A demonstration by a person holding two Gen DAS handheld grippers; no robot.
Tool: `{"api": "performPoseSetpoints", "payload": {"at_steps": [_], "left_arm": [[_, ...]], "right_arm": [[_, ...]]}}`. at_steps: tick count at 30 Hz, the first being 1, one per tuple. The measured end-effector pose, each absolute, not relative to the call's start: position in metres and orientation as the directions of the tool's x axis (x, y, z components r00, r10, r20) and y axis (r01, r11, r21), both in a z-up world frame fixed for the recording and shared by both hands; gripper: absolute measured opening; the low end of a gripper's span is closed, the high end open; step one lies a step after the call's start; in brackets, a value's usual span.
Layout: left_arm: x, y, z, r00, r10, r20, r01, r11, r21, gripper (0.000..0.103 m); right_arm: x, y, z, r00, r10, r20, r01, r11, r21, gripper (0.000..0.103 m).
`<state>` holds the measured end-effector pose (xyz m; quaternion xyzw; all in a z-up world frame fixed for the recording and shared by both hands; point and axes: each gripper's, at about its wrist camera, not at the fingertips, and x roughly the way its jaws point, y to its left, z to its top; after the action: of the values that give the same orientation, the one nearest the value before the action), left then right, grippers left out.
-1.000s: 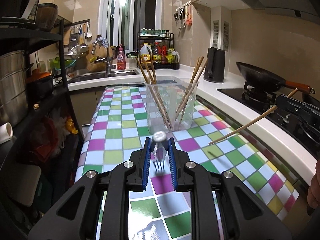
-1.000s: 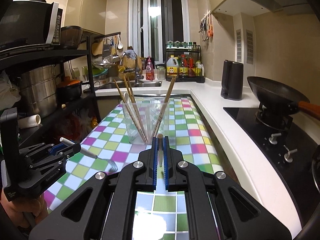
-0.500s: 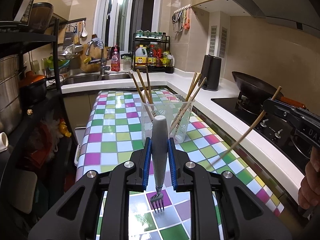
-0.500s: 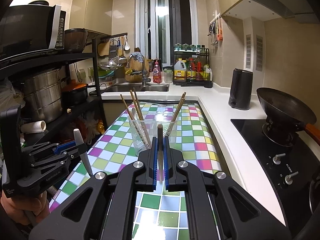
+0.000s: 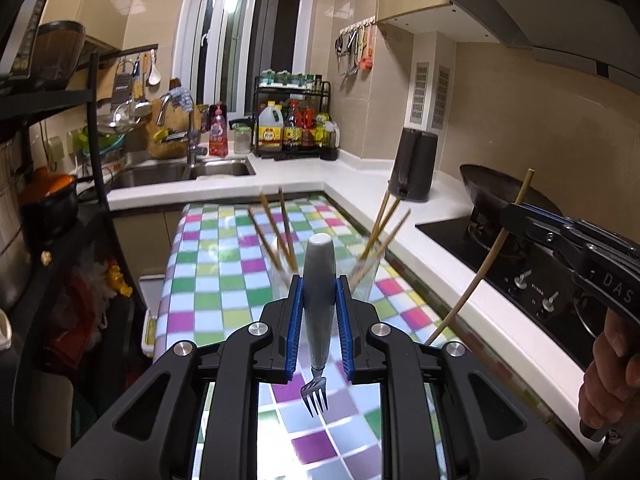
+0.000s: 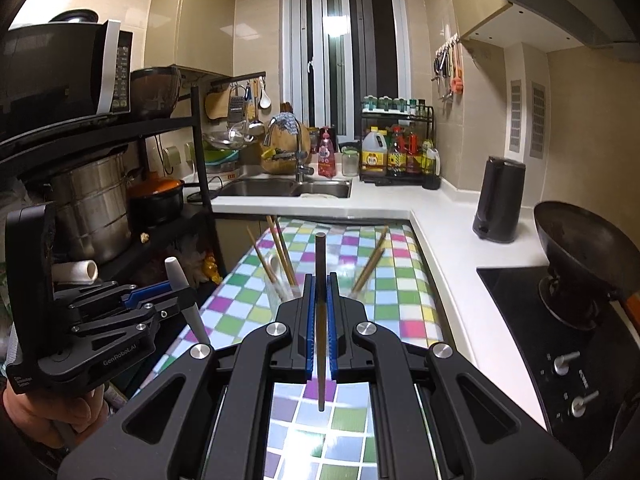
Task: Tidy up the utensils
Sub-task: 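Carry the fork above the container with the left tool while the right tool carries its chopstick there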
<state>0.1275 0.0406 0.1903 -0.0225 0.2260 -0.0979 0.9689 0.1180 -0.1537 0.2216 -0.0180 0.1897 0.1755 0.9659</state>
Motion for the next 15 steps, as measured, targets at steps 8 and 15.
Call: {"api": "performPoseSetpoints", "payload": {"at_steps": [8,15], "left_arm": [[0.181,0.038,0.251,0.916,-0.207,-0.342,0.191,0.978,-0.08,0.017],[0.241,0.03,0.251,0.92,-0.221,-0.323,0.204,0.975,-0.086,0.017]], "right_arm": [[0.162,-0.139,0.277,0.896,0.339,-0.286,-0.352,0.936,0.009,0.005],[0.216,-0.133,0.281,0.908,0.321,-0.271,-0.321,0.946,0.044,0.005]]}}
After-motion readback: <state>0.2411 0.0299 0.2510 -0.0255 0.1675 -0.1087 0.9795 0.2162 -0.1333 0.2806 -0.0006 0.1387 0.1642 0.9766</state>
